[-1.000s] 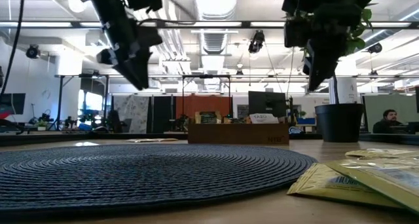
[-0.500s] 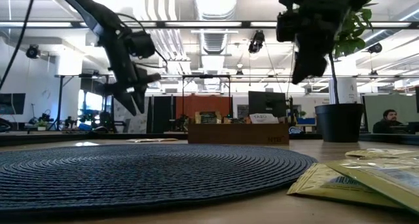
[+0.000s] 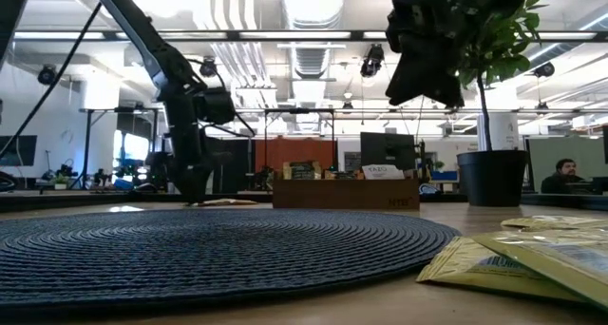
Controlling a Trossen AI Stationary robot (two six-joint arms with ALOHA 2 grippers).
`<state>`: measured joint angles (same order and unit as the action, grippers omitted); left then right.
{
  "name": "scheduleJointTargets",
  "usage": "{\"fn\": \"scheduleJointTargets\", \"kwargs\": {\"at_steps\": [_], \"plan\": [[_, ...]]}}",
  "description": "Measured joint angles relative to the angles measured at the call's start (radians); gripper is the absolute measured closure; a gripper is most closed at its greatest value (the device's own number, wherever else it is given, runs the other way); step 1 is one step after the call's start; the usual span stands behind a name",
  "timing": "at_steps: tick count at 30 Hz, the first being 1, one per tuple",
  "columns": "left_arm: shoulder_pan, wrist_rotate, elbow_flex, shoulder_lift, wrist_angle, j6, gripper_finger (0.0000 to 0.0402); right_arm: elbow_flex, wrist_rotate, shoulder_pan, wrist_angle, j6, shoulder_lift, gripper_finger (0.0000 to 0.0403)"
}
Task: Pick & Place Tea
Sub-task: Put the orange tea bag into the middle section of the wooden organizer
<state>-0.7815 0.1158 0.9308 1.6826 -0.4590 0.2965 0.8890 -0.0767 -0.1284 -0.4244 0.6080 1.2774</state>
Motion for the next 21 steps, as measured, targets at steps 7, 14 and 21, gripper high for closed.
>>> {"fn": "scheduleJointTargets", "kwargs": {"at_steps": [7,14,21], "plan": [[0.014,-0.044,0.001,0.001,-0.023,0.023,0.0287,0.001,0.028,0.0,0.025,0.037,0.0,0.033],[0.119,-0.169,-0.002,-0.019,-0.117,0.046,0.0287,0.001,0.028,-0.001,0.052,0.037,0.013,0.0334],[0.225,-0.185,-0.004,-0.078,-0.145,0.101,0.0287,0.006,-0.035,-0.004,0.141,0.025,0.113,0.0335]]}}
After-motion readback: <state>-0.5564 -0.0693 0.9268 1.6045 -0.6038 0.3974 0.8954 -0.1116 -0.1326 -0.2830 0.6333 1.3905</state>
